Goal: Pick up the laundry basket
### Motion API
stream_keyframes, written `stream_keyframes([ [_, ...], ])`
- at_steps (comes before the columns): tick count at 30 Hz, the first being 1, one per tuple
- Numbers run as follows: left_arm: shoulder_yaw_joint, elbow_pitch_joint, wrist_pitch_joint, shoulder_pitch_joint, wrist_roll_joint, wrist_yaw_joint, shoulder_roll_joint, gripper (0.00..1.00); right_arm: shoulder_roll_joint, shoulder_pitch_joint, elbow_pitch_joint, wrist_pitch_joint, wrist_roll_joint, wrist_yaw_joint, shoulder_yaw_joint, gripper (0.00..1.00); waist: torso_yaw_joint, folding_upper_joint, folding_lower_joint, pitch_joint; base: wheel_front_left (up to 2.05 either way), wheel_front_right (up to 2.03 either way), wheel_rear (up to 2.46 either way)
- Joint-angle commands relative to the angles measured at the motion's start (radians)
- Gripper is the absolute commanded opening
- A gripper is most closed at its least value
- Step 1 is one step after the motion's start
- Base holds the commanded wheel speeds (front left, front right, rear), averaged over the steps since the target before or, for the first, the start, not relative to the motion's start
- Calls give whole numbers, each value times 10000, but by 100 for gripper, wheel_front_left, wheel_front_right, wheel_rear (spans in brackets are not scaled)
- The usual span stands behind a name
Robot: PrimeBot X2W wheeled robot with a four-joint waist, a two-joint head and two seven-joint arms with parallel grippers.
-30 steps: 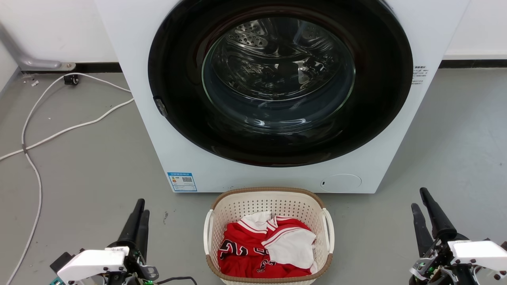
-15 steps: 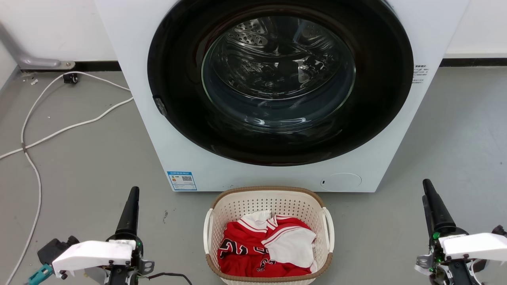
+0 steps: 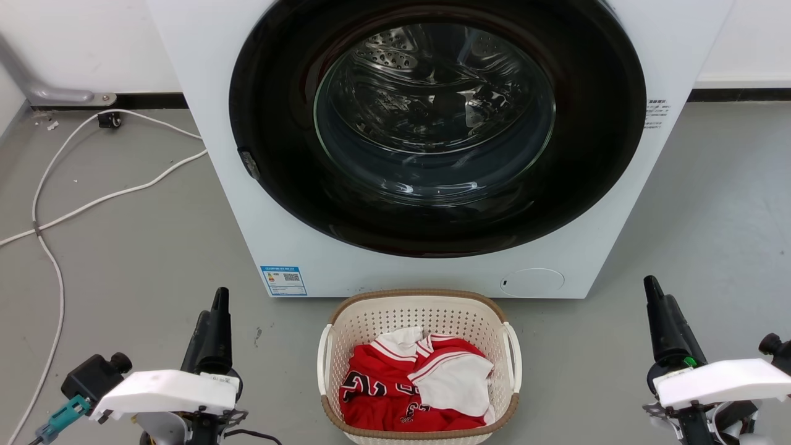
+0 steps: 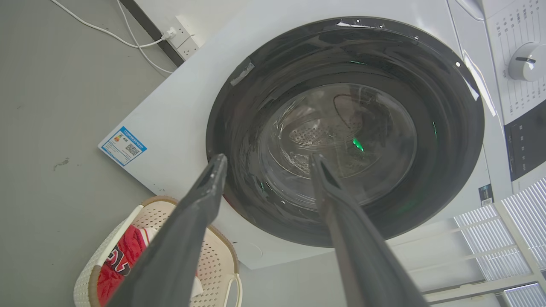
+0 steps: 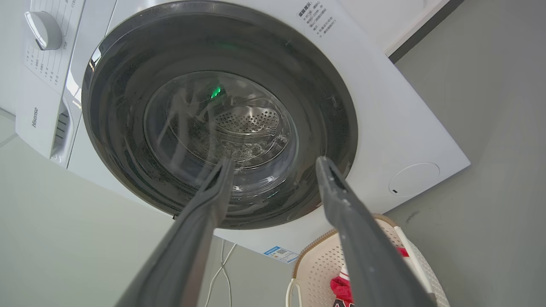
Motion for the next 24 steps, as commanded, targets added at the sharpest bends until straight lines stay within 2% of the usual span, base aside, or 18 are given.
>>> stream_keyframes([
  [1, -50, -259, -113, -70, 422, 82, 78, 100, -33, -61, -237, -125, -498, 0, 24, 100, 0, 0, 0, 4, 0, 0, 0],
  [24, -352, -737, -886, 280, 3545, 144, 200, 100, -39, 190, -591, -905, -4140, 0, 203, 100, 14, 0, 0, 82, 0, 0, 0],
])
